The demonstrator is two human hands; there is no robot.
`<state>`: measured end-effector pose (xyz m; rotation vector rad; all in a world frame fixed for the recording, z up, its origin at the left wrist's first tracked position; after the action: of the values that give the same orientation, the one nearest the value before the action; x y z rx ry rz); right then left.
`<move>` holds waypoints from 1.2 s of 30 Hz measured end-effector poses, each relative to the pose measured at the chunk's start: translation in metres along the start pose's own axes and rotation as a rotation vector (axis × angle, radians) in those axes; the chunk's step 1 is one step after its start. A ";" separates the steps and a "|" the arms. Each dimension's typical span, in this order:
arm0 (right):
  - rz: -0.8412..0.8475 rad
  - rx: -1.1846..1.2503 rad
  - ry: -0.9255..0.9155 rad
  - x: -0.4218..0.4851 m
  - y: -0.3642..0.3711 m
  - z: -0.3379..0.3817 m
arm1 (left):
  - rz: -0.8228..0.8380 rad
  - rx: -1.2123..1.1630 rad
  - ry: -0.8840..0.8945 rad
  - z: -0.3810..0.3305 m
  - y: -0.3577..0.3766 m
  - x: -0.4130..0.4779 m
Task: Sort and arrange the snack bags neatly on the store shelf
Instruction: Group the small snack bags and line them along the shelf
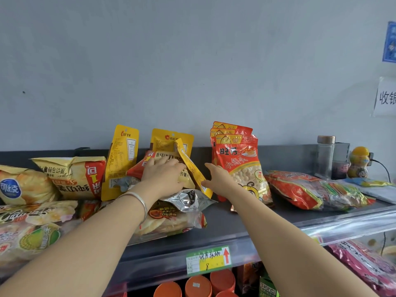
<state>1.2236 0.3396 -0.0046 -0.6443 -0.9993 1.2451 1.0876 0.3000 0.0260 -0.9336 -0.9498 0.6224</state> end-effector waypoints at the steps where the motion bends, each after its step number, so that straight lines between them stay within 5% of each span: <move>1: 0.027 -0.001 0.004 0.006 0.004 -0.001 | 0.020 0.014 0.000 0.000 0.001 0.004; 8: 0.186 0.093 -0.064 0.051 0.048 -0.005 | 0.155 0.017 -0.028 0.005 0.019 0.030; 21: 0.315 0.230 -0.062 0.081 0.076 -0.001 | 0.060 0.138 -0.254 0.036 -0.003 0.017; 29: -0.066 0.495 0.057 0.070 0.025 -0.016 | 0.031 0.112 -0.254 0.030 0.009 0.008; 32: -0.104 0.836 0.194 0.066 0.019 -0.040 | 0.030 0.133 -0.279 0.030 0.007 0.008; 36: -0.109 0.896 0.249 0.060 0.021 -0.045 | 0.001 0.213 -0.311 0.029 0.004 0.006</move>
<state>1.2544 0.4077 -0.0266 -0.0313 -0.2002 1.3182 1.0647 0.3181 0.0329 -0.6586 -1.1328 0.8688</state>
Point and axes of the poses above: each hand's wrist, its own x-axis towards the middle knuckle, its own y-axis out of the palm, z = x × y, the point moved 9 cm from there along x, towards the middle knuckle, and after that the axes turned 9 degrees about y, right-handed, at the moved point
